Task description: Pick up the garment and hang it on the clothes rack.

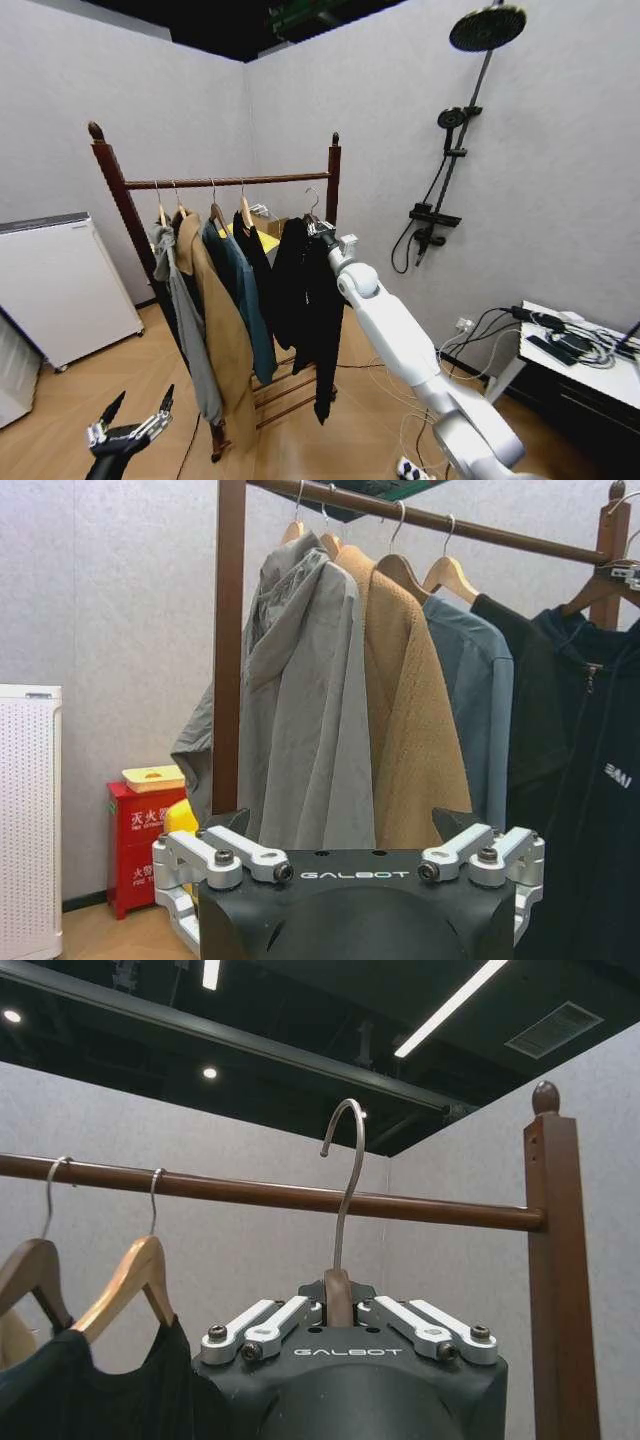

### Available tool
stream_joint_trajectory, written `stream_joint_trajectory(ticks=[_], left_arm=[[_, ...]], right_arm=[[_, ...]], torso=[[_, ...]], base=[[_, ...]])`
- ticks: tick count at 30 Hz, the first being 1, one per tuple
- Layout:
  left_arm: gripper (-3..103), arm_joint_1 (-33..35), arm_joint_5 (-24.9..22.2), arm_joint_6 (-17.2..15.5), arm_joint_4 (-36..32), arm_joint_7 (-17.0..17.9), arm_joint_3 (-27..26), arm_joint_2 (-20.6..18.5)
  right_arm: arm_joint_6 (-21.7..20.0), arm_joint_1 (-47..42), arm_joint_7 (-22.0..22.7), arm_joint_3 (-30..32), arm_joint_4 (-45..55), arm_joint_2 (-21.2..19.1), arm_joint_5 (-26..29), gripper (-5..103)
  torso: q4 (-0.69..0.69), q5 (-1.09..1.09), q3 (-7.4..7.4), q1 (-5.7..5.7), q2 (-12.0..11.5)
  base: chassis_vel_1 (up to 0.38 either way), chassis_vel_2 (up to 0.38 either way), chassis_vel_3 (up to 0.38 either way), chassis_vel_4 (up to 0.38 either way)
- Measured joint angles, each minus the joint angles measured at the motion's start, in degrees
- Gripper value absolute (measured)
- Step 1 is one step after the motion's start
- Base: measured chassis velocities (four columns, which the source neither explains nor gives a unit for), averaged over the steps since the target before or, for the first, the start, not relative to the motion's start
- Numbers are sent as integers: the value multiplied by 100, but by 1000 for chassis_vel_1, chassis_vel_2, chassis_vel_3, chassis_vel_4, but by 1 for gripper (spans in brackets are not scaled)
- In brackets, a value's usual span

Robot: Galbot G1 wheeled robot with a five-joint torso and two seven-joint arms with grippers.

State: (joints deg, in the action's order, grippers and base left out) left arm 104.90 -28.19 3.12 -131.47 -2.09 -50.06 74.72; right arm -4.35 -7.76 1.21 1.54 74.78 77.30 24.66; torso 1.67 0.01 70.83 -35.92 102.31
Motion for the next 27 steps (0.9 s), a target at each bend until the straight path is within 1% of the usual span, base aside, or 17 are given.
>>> stream_joint_trajectory(ticks=[3, 4, 8, 10, 11, 12, 13, 14, 16, 19, 20, 24, 25, 27], left_arm=[[100, 1, 0, 0, 0, 0, 0, 0], [100, 0, 0, 0, 0, 1, 0, 0], [100, -1, 0, 0, 0, 2, 0, 0], [100, -1, 0, 0, 0, 1, 0, 0], [100, -1, 0, 0, 0, 1, 0, 0], [100, -1, 0, 0, 0, 1, 0, 0], [100, -1, 0, 0, 0, -1, 0, 0], [100, -1, 0, 0, 0, -1, 0, 0], [100, 1, 0, 0, 0, 0, 0, 0], [100, 2, 0, 0, 0, 1, 0, 0], [100, 2, 0, 0, 0, 1, 0, 0], [100, 1, 0, 0, 0, 1, 0, 0], [100, 0, 0, 0, 0, 0, 0, 0], [100, 0, 0, 0, 0, 1, 0, 0]], right_arm=[[49, 81, -11, -56, -106, 52, -6, 10], [47, 83, -32, -73, -53, 50, 34, 10], [-36, 64, -62, -59, 210, 35, 86, 10], [-116, 72, -137, -72, 335, -2, 30, 10], [-116, 72, -137, -72, 335, -2, 30, 10], [-124, 103, -158, -84, 334, 1, -19, 10], [-151, 194, -163, -112, 301, 26, -59, 10], [-151, 194, -163, -112, 301, 26, -59, 10], [-209, 414, -189, -211, 119, 95, -87, 10], [-211, 556, -227, -272, -33, 146, -97, 10], [-216, 719, -264, -337, -225, 210, -93, 10], [-222, 954, -337, -432, -611, 302, -95, 10], [-219, 1186, -433, -496, -1067, 412, -147, 10], [-256, 1380, -474, -532, -1456, 525, -125, 10]], torso=[[-3, -1, 0, -1, 0], [-2, 2, 1, -1, -1], [-3, -2, 2, -9, -3], [3, -1, 3, -11, -4], [3, -1, 3, -11, -4], [0, -2, 3, -9, -4], [4, -2, 2, -7, -4], [4, -2, 2, -7, -4], [-2, 0, -1, 4, 0], [-4, 0, -2, 7, 2], [-5, 1, -2, 7, 3], [-3, 0, -2, 7, 3], [-3, 0, -1, 3, 2], [-1, -1, 2, -4, -2]], base=[[-194, 237, 213, -217], [-204, 233, 215, -197], [-175, 194, 215, -165], [-143, 91, 42, -34], [-119, 91, 3, -7], [-37, 57, 3, -7], [0, 0, 0, 0], [0, 0, 0, 0], [25, -13, -9, -2], [70, -23, -38, -3], [39, -35, -49, 50], [10, -9, -12, 13], [0, 0, 0, 0], [0, 0, 0, 0]])
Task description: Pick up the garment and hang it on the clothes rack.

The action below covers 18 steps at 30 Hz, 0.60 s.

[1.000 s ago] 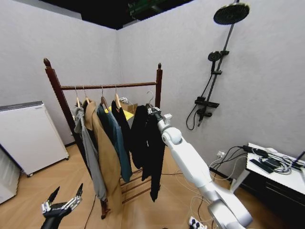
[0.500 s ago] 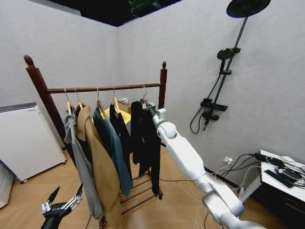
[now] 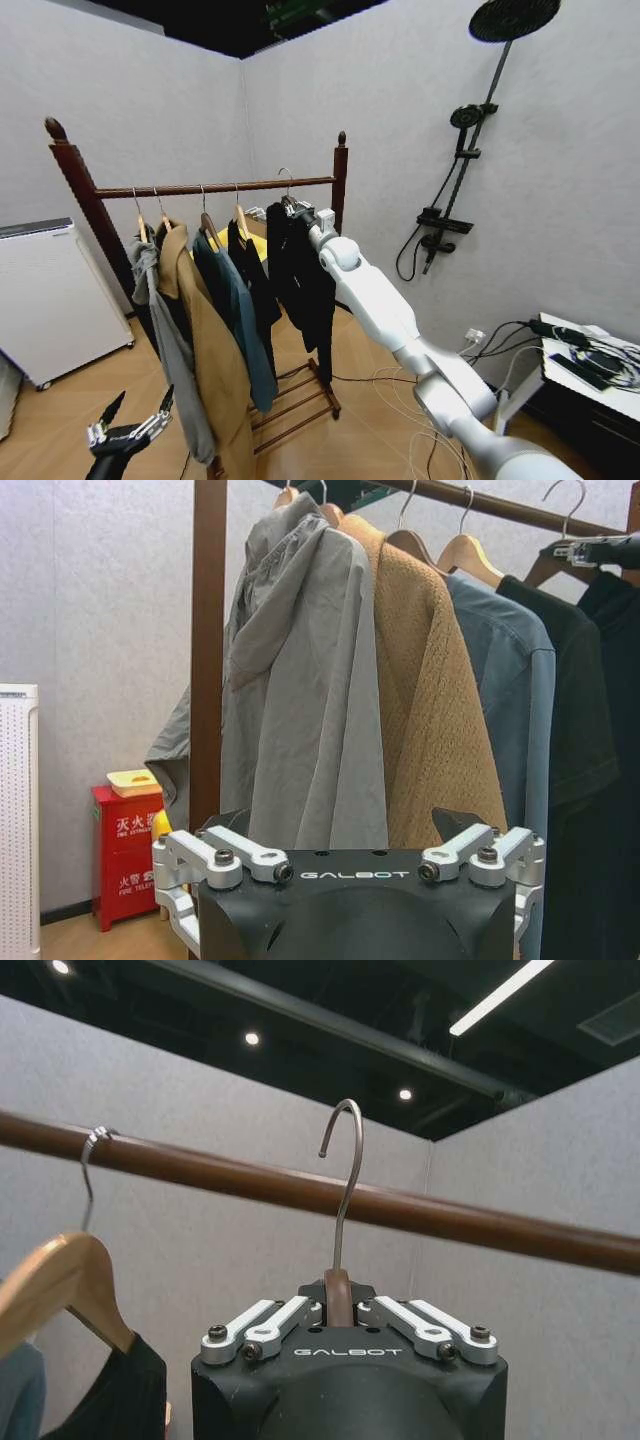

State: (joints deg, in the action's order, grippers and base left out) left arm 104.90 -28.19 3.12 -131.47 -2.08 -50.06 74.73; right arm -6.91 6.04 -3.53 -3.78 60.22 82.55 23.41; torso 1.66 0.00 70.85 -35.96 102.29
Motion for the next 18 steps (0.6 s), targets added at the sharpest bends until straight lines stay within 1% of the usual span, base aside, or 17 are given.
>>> stream_joint_trajectory(ticks=[3, 10, 12, 13, 15, 18], left_arm=[[100, 0, 0, 0, 0, 0, 0, 0], [100, 0, 0, 0, 0, 0, 0, 0], [100, 0, 0, 0, 0, 0, 0, 0], [100, 0, 0, 0, 0, 0, 0, 0], [100, 0, 0, 0, 0, 0, 0, 0], [100, -1, 0, 0, 0, 0, 0, 0]], right_arm=[[-6, 133, -56, -21, -264, 120, 0, 10], [2, 218, -92, -45, -433, 242, -30, 10], [-132, 263, -81, -55, -470, 299, -5, 10], [-132, 263, -81, -55, -470, 299, -5, 10], [-328, 259, -20, -81, -465, 315, 119, 10], [-448, 180, 1, -105, -378, 295, 266, 8]], torso=[[1, 1, 0, -1, 0], [-2, 1, -2, 4, 1], [0, 1, -2, 4, 2], [0, 1, -2, 4, 2], [-1, 1, -2, 3, 1], [-1, 1, -2, 3, 1]], base=[[0, 0, 0, 0], [0, 0, 0, 0], [0, 0, 0, 0], [0, 0, 0, 0], [0, 0, 0, 0], [0, 0, 0, 0]])
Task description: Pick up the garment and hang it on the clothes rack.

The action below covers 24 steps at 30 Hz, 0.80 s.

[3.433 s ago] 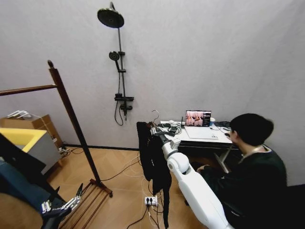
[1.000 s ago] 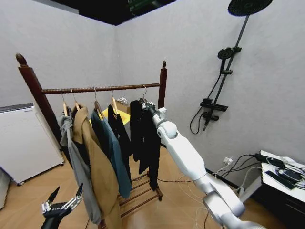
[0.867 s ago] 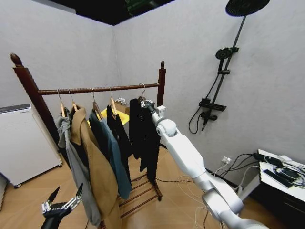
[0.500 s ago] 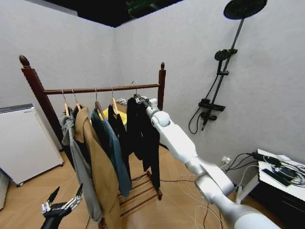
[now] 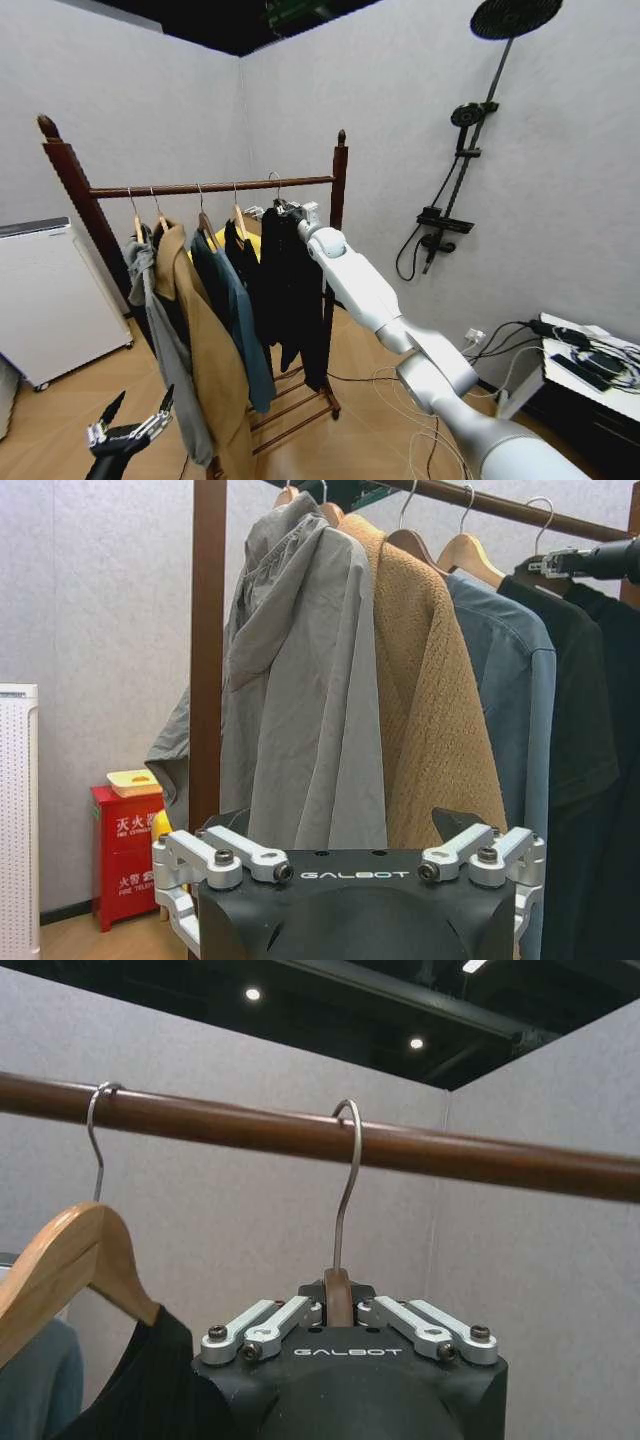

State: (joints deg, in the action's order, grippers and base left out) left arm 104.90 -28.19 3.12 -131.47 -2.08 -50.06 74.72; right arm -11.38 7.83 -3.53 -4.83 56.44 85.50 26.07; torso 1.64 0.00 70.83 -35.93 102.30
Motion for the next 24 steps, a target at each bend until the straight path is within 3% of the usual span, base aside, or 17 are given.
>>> stream_joint_trajectory(ticks=[6, 8, 9, 10, 12, 16, 17, 20, 21, 23, 24], left_arm=[[100, 1, 0, 0, 0, 0, 0, 0], [100, 0, 0, 0, 0, -1, 0, 0], [100, 0, 0, 0, 0, -1, 0, 0], [100, 0, 0, 0, 0, 0, 0, 0], [100, 0, 0, 0, 0, 1, 0, 0], [100, 0, 0, 0, 0, 0, 0, 0], [100, 0, 0, 0, 0, 0, 0, 0], [100, -1, 0, 0, 0, 2, -1, 0], [100, -1, 0, 0, 0, 2, -1, 0], [100, -1, 0, 0, 0, 0, 0, 0], [100, 1, 0, -1, 0, -1, 0, 0]], right_arm=[[-25, -197, 6, -8, 167, -87, 122, 12], [166, -474, -130, 62, 449, -251, 158, 27], [166, -474, -130, 62, 449, -251, 158, 27], [317, -751, -172, 168, 836, -405, 126, 37], [355, -958, -162, 265, 1170, -531, 115, 37], [342, -1814, 18, 802, 2413, -949, -29, 54], [342, -1814, 18, 802, 2413, -949, -29, 54], [173, -3647, 549, 1456, 4314, -1691, -84, 71], [173, -3647, 549, 1456, 4314, -1691, -84, 71], [68, -4637, 822, 1805, 5208, -2037, -126, 82], [25, -5059, 957, 1955, 5510, -2074, -225, 82]], torso=[[1, -1, 0, 1, 1], [-1, 0, -1, 1, 1], [-1, 0, -1, 1, 1], [-2, -1, 0, 0, 0], [0, -1, 0, -1, 0], [0, -1, -1, 0, 1], [0, -1, -1, 0, 1], [1, -7, 1, -1, 0], [1, -7, 1, -1, 0], [6, 1, -2, 1, 2], [5, -1, -2, 2, 2]], base=[[0, 0, 0, 0], [0, 0, 0, 0], [0, 0, 0, 0], [0, 0, 0, 0], [0, 0, 0, 0], [0, 0, 0, 0], [0, 0, 0, 0], [0, 0, 0, 0], [0, 0, 0, 0], [0, 0, 0, 0], [0, 0, 0, 0]])
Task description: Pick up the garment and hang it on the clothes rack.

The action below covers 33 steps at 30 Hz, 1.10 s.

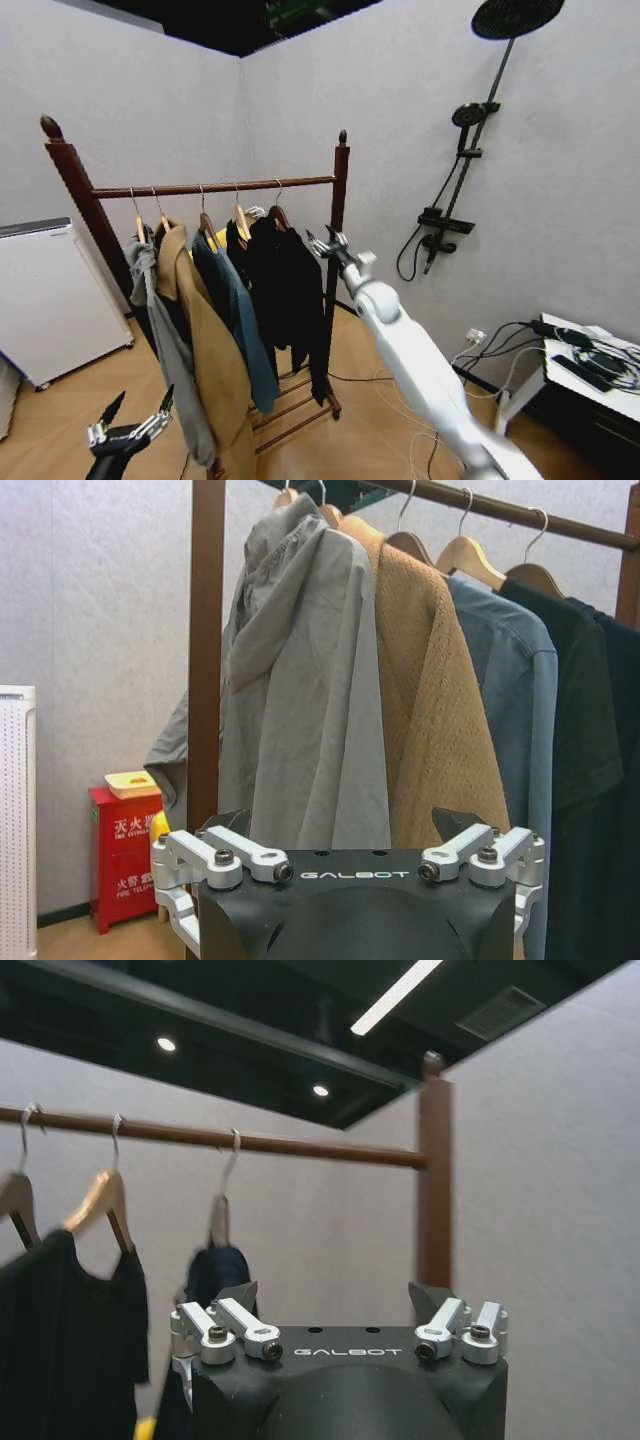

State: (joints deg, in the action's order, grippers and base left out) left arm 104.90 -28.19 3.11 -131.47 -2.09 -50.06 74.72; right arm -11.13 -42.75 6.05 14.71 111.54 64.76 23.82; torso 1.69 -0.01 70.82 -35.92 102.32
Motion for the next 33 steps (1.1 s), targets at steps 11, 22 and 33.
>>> stream_joint_trajectory(ticks=[11, 22, 33], left_arm=[[100, 0, 0, 0, 0, 2, -1, 0], [100, 0, 0, 1, 0, 1, 0, 1], [100, 0, 0, 1, 0, 1, 0, 1]], right_arm=[[1260, -4444, -142, 1362, 1273, 916, -1147, 100], [2268, -5978, -43, 1393, 1156, 1146, -1629, 100], [2244, -5919, -43, 1368, 1152, 1152, -1616, 100]], torso=[[-4, -1, 0, 0, 0], [-4, 1, 1, -1, -1], [-5, 1, 2, -2, -1]], base=[[0, 0, 0, 0], [0, 0, 0, 0], [0, 0, 0, 0]])
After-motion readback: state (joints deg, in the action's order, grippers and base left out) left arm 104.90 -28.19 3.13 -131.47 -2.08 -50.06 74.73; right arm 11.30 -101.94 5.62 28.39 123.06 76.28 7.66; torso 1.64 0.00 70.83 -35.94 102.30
